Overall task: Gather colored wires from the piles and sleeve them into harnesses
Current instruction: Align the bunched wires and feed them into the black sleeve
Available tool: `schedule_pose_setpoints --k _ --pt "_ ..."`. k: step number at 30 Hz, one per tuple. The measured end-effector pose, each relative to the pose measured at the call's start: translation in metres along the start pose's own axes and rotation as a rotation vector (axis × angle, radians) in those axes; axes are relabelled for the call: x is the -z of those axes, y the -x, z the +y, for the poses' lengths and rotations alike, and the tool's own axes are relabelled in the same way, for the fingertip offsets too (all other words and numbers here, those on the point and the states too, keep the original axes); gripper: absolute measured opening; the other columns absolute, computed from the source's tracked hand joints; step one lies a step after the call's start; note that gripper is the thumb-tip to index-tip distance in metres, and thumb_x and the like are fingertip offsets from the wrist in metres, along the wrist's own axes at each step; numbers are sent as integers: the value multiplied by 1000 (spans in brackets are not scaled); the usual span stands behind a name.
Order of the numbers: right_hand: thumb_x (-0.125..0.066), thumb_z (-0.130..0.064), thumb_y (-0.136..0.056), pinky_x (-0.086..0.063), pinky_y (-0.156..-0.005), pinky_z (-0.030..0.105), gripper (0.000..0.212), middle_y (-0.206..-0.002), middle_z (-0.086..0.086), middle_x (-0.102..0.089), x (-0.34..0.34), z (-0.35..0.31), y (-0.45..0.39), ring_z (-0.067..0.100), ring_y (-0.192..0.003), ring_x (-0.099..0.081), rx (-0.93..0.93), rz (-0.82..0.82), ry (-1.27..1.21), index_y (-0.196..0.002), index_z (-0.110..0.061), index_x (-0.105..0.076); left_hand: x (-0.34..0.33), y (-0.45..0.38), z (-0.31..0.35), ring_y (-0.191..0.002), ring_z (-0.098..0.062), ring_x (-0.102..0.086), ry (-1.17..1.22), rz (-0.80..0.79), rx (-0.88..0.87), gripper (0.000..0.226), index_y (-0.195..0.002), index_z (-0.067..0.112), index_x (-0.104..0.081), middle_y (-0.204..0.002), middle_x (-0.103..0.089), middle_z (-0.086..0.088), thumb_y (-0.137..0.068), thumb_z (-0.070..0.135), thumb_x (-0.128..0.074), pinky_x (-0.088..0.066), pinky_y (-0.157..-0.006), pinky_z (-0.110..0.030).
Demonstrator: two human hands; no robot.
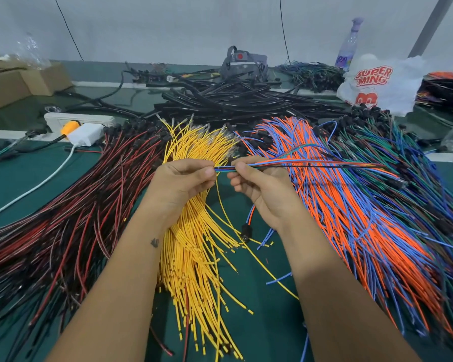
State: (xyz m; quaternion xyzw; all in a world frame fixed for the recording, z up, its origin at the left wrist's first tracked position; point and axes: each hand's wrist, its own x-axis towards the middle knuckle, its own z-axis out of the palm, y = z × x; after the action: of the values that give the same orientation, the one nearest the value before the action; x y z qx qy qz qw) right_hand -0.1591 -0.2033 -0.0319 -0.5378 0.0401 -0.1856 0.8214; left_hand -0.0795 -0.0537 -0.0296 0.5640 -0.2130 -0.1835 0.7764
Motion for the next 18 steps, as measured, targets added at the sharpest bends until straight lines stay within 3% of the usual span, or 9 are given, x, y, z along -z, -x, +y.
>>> schedule_pose_setpoints --k 9,14,18 --pt "-59 3 -90 -52 -56 19 10 -66 8 -69 0 4 0 13 -58 -66 39 70 49 -86 -3 -66 0 -3 -1 -81 -15 -70 -23 -7 19 22 -88 8 -72 -83 -74 -6 -67 11 -72 -55 -71 -20" --pt "-58 4 -92 -51 -54 19 11 -64 9 -63 1 11 -9 10 -54 -63 80 268 246 -85 -2 -64 -6 -41 14 -101 -13 -67 -312 50 0 17 -98 25 -70 -105 -71 -2 -87 12 -67 -57 -81 -28" --pt "-59 4 -91 -48 -49 16 5 -64 12 -60 3 16 -15 5 -47 -60 46 349 277 -87 1 -61 -27 -102 14 -102 -16 -61 -558 171 -74 19 -104 20 -69 -105 -67 0 -90 10 -60 -52 -93 -36"
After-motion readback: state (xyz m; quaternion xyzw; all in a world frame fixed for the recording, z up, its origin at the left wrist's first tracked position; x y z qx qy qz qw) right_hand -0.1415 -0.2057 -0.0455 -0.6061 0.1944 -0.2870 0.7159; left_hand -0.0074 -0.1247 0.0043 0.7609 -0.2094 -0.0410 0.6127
